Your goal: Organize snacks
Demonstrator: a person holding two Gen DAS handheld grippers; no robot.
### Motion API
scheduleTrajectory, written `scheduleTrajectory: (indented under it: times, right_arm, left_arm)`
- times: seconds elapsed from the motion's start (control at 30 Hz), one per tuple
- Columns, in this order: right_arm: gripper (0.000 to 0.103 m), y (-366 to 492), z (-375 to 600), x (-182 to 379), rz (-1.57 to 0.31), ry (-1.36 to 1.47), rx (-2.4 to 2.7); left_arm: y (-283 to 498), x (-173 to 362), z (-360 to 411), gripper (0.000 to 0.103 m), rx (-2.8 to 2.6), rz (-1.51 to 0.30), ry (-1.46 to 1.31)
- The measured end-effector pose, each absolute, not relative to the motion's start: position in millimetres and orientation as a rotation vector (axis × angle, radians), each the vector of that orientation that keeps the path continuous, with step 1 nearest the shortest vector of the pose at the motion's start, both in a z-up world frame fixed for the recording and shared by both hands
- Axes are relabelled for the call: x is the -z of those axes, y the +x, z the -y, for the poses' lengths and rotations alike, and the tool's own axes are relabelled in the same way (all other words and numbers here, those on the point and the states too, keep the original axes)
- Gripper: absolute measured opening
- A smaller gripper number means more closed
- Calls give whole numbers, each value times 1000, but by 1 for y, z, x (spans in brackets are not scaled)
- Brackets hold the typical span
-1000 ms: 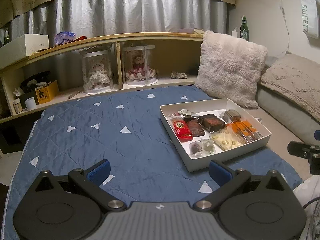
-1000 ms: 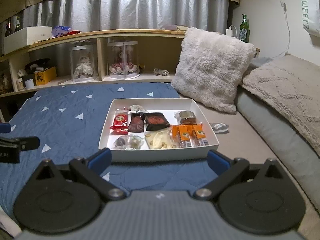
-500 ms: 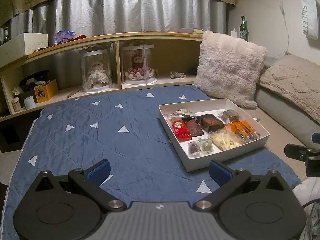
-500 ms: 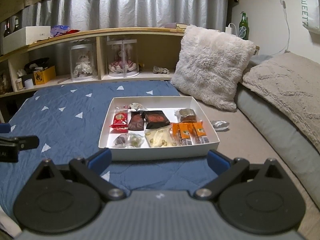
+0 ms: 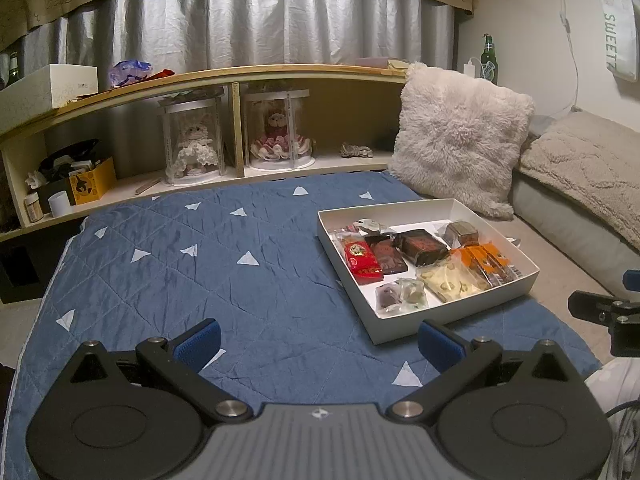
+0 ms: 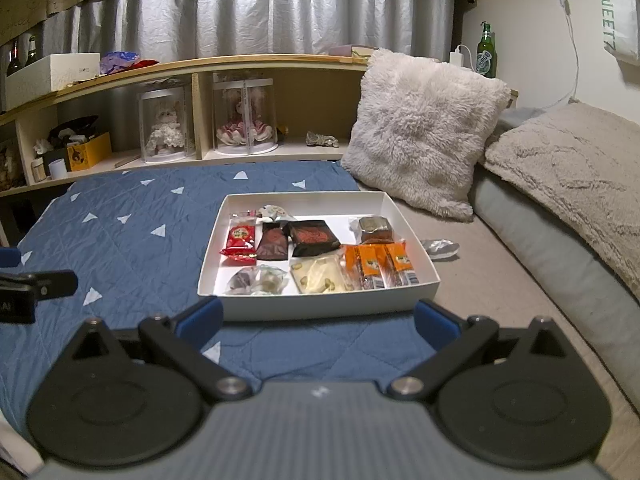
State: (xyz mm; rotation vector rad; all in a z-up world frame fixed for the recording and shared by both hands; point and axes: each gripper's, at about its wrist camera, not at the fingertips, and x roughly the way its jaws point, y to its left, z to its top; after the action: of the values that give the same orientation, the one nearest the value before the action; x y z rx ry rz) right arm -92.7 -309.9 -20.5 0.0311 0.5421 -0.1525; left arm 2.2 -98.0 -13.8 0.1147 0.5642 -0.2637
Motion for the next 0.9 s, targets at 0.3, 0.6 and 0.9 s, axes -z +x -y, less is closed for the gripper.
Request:
scheduleTrajectory:
  times: [0.3, 0.6, 0.9]
  right_arm:
    - [102, -93, 308, 21, -543, 34, 154]
    - [103, -94, 304, 22, -542, 40, 160]
    - [102, -95, 303, 22, -542, 42, 163]
  left_arm:
    - [2, 14, 98, 103, 263, -564, 115]
    - [1, 14, 99, 103, 259, -567, 114]
    - [1, 14, 100, 103, 258, -567, 114]
